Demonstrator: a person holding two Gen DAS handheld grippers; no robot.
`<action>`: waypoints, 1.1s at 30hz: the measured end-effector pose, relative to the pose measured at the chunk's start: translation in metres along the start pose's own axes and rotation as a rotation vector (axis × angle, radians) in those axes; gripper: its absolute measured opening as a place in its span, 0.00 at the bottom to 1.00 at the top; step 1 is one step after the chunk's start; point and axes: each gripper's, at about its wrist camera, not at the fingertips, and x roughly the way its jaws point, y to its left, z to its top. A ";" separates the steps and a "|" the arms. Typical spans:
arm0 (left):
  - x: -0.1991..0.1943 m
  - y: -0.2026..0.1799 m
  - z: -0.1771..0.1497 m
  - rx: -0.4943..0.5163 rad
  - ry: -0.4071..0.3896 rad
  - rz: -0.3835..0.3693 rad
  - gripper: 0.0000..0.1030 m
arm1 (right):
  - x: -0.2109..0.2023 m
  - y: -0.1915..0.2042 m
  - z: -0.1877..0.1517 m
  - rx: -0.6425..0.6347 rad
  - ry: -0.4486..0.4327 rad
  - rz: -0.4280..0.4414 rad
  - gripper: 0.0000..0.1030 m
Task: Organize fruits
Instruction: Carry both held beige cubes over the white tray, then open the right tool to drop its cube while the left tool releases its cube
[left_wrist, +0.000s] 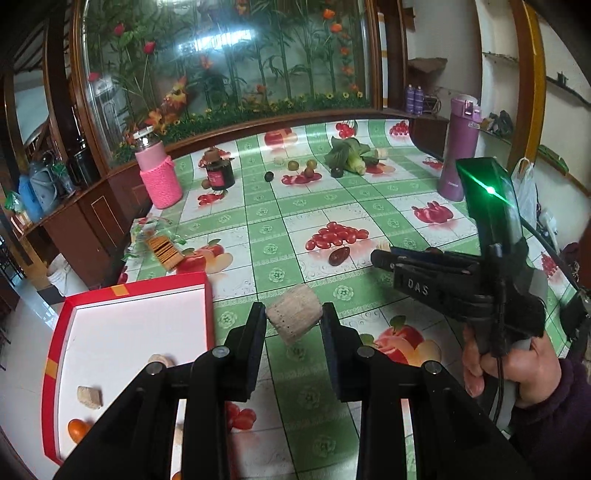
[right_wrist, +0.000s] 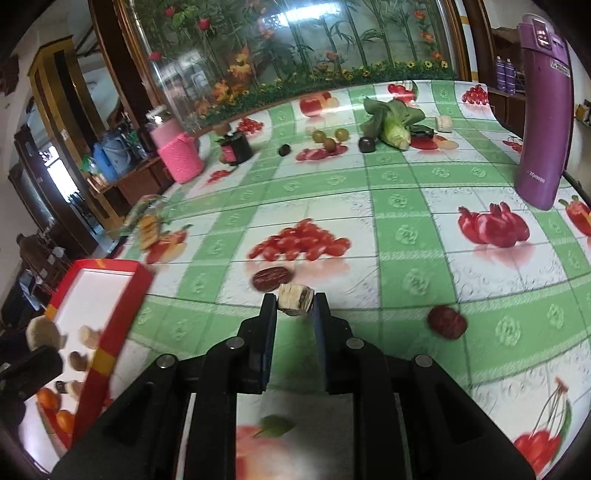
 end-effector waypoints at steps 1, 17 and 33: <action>-0.002 0.001 -0.002 -0.002 -0.002 -0.002 0.29 | -0.006 0.007 -0.005 -0.003 -0.011 0.015 0.21; -0.014 0.046 -0.031 -0.099 -0.001 -0.004 0.29 | -0.036 0.083 -0.035 -0.107 -0.018 0.064 0.21; -0.013 0.159 -0.073 -0.314 0.056 0.147 0.29 | -0.005 0.190 -0.037 -0.272 0.073 0.177 0.21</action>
